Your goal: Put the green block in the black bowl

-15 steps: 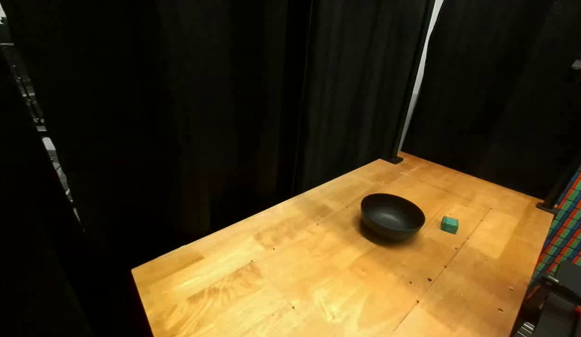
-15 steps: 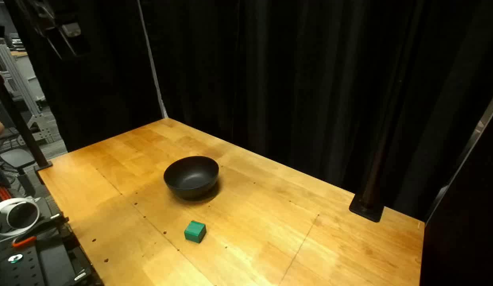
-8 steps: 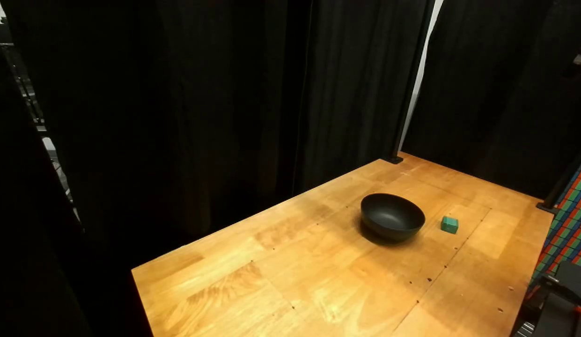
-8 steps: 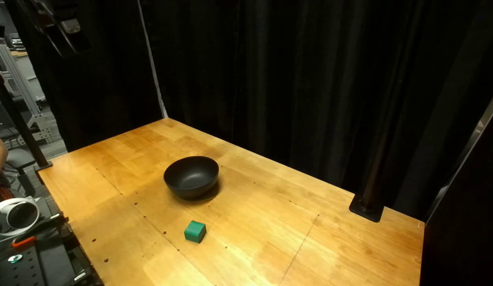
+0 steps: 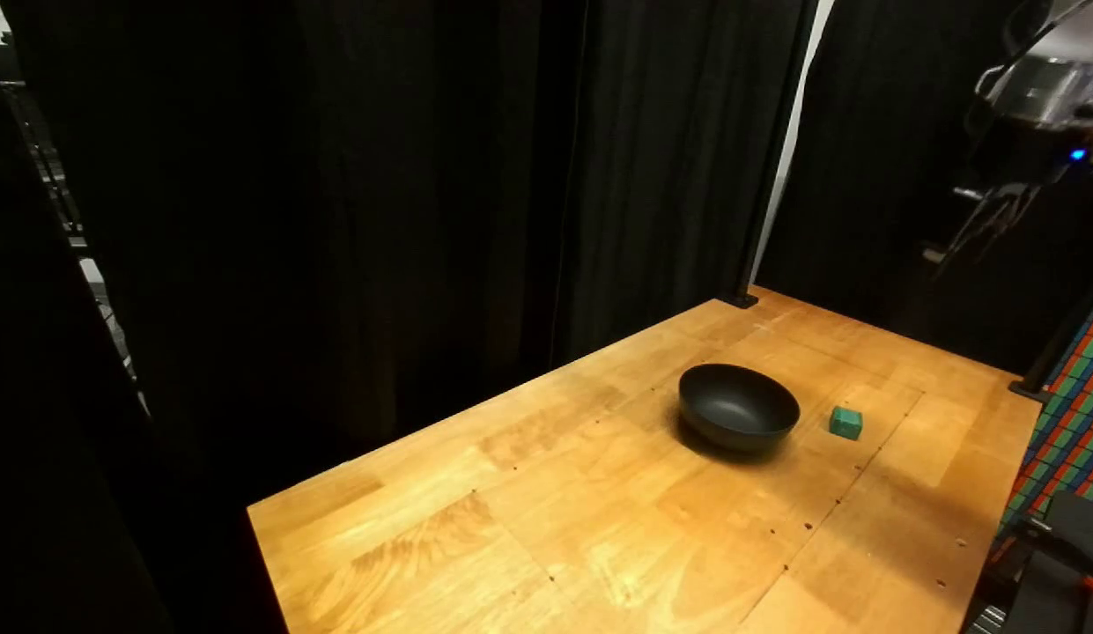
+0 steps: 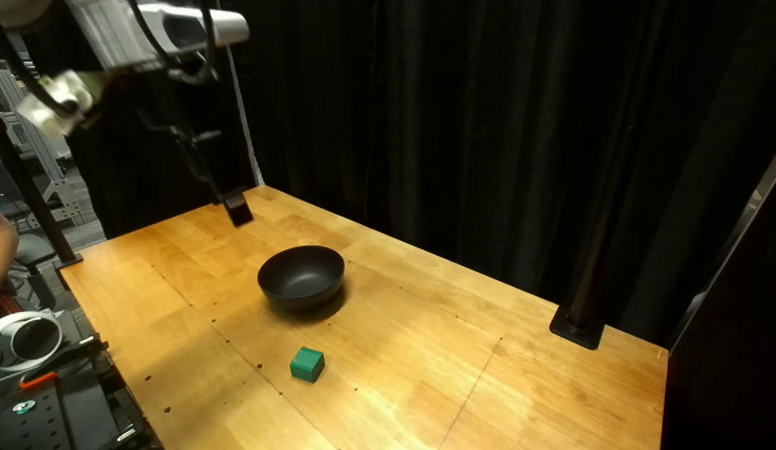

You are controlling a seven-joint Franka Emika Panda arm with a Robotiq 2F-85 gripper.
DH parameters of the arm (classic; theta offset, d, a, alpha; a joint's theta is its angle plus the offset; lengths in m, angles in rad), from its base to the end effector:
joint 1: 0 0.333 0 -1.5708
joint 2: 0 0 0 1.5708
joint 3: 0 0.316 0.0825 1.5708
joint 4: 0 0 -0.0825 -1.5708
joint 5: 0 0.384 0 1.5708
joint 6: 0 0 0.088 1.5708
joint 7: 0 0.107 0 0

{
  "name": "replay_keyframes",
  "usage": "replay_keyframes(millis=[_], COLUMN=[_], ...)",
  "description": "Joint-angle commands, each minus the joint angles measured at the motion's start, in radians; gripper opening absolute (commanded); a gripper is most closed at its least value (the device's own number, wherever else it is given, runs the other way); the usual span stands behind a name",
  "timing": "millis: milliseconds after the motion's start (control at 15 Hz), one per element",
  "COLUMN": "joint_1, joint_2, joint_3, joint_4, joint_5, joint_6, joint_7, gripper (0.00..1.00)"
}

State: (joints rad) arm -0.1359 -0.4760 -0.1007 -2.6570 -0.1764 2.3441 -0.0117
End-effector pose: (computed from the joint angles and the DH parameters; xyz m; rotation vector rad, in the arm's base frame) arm 0.3836 -0.0942 0.4071 3.0203 -0.1579 0.2294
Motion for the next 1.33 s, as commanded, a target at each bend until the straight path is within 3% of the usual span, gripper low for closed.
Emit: replay_keyframes(millis=[0, 333, 667, 1200, 1267], joint_1=[-0.034, -0.034, -0.032, -0.032, -0.035], joint_2=[0.245, 0.501, 0.662, 0.869, 0.885], joint_3=[-0.02, -0.048, -0.027, -0.029, -0.028], joint_4=[0.035, 0.076, 0.104, 0.191, 0.202], joint_5=[0.005, 0.065, 0.249, 0.247, 0.248], joint_6=[0.167, 0.251, 0.335, 0.548, 0.543], joint_7=[0.036, 0.038, -0.023, 0.029, 0.031], gripper=[1.0, 1.0, 1.0, 1.0, 0.81])
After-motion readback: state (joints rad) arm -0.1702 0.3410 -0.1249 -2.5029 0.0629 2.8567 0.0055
